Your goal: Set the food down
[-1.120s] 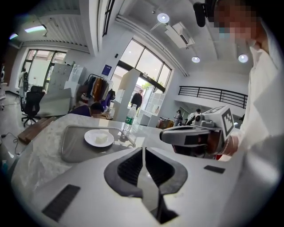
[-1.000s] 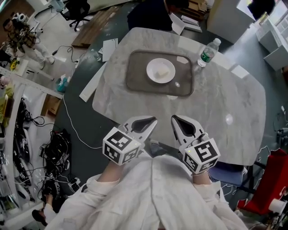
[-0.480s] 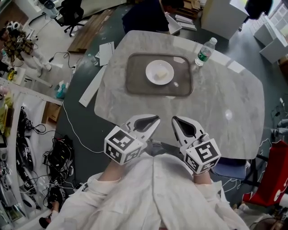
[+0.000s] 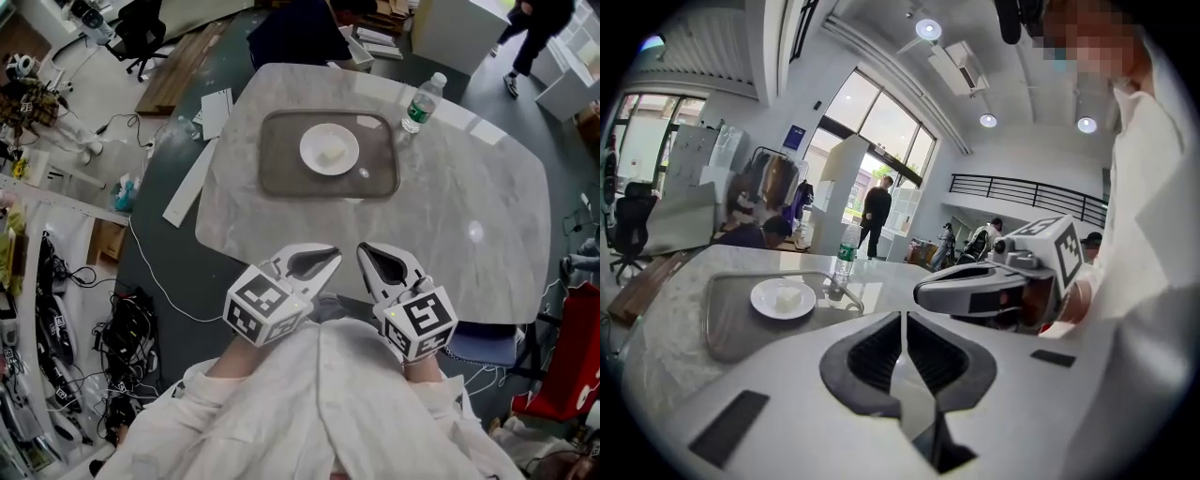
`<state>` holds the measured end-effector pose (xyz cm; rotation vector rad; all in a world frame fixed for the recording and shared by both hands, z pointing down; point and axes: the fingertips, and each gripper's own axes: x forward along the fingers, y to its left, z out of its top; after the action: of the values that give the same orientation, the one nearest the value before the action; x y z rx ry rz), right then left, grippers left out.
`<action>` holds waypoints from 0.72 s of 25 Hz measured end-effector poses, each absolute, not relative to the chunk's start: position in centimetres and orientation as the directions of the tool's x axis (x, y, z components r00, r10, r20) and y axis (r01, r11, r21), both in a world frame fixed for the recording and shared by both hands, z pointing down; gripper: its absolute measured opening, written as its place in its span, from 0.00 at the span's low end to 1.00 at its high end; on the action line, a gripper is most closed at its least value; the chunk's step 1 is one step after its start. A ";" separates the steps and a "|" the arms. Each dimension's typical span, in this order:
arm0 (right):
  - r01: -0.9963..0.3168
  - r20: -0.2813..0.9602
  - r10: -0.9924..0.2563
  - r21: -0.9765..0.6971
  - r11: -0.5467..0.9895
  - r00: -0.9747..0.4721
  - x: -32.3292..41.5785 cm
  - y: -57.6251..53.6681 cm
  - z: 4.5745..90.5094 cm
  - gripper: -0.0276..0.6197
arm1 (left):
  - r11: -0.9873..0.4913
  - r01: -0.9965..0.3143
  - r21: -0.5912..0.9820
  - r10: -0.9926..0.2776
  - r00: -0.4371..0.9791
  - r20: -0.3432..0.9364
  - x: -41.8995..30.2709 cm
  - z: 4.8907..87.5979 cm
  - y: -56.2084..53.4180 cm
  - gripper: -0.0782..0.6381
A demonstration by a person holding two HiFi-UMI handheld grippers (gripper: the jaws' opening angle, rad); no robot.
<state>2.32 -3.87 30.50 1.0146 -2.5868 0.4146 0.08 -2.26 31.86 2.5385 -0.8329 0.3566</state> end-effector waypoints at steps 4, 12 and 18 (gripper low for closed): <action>-0.695 0.412 -0.596 -0.146 0.704 -0.690 2.2 -3.5 30.7 0.05 | -0.721 -0.607 0.335 -0.489 0.788 0.374 -0.1 32.0 -2.1 0.15; -0.697 0.427 -0.593 -0.138 0.704 -0.683 2.5 -3.1 30.9 0.05 | -0.729 -0.596 0.338 -0.478 0.796 0.372 0.5 32.1 -2.0 0.15; -0.690 0.430 -0.588 -0.127 0.712 -0.686 2.6 -3.3 30.8 0.05 | -0.723 -0.604 0.335 -0.490 0.790 0.368 0.4 32.0 -2.2 0.15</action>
<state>2.55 -3.31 30.82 0.9937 -2.5604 0.3973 0.41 -2.17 31.98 2.5375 -0.8217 0.3528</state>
